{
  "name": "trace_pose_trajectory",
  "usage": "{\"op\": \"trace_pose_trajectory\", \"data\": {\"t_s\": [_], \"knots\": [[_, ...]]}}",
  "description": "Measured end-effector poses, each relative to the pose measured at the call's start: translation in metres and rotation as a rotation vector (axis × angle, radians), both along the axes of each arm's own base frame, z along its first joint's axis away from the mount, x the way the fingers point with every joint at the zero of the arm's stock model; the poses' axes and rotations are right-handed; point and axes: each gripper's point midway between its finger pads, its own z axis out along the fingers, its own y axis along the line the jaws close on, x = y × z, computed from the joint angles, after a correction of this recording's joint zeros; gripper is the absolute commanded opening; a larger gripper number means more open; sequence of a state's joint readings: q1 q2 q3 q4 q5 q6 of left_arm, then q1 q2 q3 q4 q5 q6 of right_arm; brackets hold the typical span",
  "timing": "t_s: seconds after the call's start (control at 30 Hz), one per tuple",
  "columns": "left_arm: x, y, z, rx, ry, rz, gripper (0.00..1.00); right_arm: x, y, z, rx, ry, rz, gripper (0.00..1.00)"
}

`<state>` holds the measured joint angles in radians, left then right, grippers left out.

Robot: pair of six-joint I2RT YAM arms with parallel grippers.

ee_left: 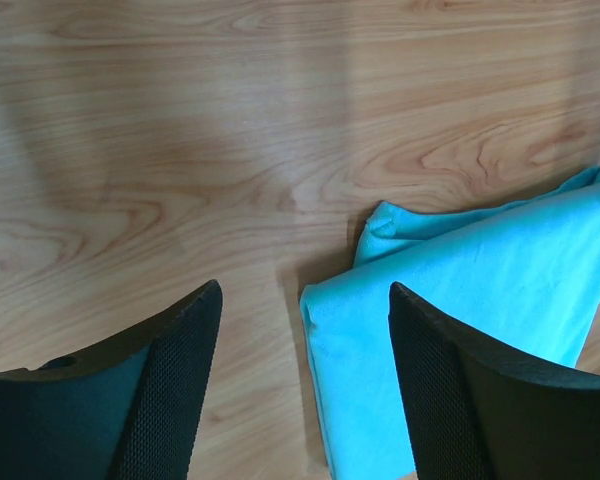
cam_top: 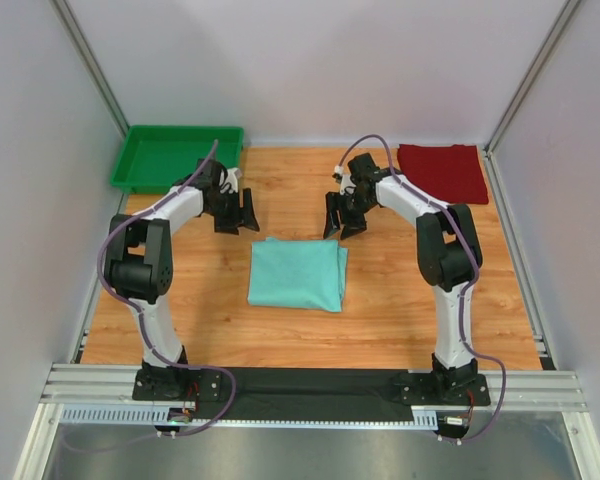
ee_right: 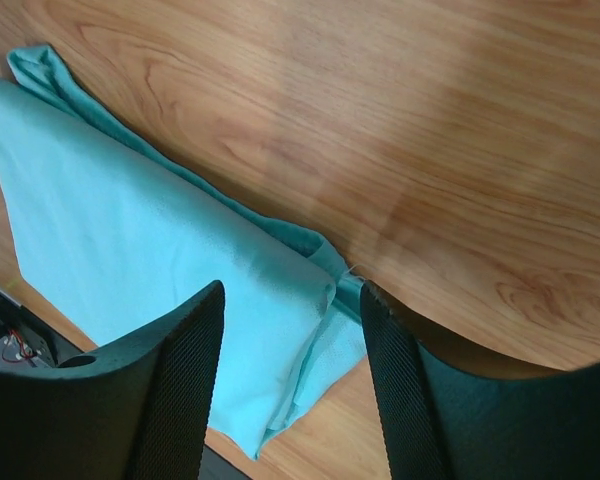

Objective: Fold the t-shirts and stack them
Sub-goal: Fold the tshirt

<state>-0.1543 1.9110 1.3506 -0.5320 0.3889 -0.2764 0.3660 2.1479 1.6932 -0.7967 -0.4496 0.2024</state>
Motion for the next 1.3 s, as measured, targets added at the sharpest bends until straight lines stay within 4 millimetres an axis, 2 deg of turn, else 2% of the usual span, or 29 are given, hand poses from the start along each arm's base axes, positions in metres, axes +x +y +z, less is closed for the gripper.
{"op": "trace_pose_trajectory", "data": {"t_s": [0.13,0.33,0.47,0.6,0.73,0.8,0.83,0.9,0.93,1.03,1.07,1.2,1.3], "knots": [[-0.004,-0.01,-0.01,-0.001,0.028,-0.024,0.67,-0.007,0.0,-0.006,0.0,0.033,0.013,0.54],[-0.012,-0.021,-0.014,-0.012,0.048,-0.056,0.68,-0.01,0.003,-0.006,0.023,0.051,0.024,0.54],[-0.016,-0.021,-0.015,-0.008,0.066,-0.057,0.7,-0.013,0.004,-0.01,0.029,0.069,0.028,0.53],[-0.019,-0.021,-0.017,-0.008,0.075,-0.057,0.67,-0.017,0.004,-0.013,0.032,0.082,0.03,0.5],[-0.024,-0.023,-0.019,-0.023,0.09,-0.065,0.57,-0.023,0.003,-0.018,0.034,0.105,0.032,0.48],[-0.024,-0.026,-0.019,-0.032,0.091,-0.071,0.49,-0.024,0.003,-0.018,0.034,0.108,0.031,0.44],[-0.025,-0.027,-0.018,-0.037,0.092,-0.073,0.39,-0.024,0.003,-0.018,0.034,0.108,0.032,0.42],[-0.025,-0.029,-0.018,-0.047,0.094,-0.073,0.25,-0.024,0.004,-0.018,0.039,0.105,0.033,0.33],[-0.024,-0.03,-0.018,-0.049,0.092,-0.076,0.16,-0.023,0.004,-0.018,0.041,0.104,0.034,0.23],[-0.024,-0.031,-0.018,-0.053,0.089,-0.076,0.0,-0.023,0.004,-0.017,0.044,0.106,0.03,0.05],[-0.023,-0.031,-0.018,-0.052,0.086,-0.077,0.0,-0.023,0.005,-0.017,0.044,0.108,0.027,0.0],[-0.024,-0.033,-0.015,-0.038,0.076,-0.08,0.0,-0.026,0.004,-0.014,0.043,0.126,0.01,0.0],[-0.026,-0.039,0.002,-0.027,0.038,-0.086,0.0,-0.034,0.002,-0.003,0.041,0.142,-0.011,0.0]]}}
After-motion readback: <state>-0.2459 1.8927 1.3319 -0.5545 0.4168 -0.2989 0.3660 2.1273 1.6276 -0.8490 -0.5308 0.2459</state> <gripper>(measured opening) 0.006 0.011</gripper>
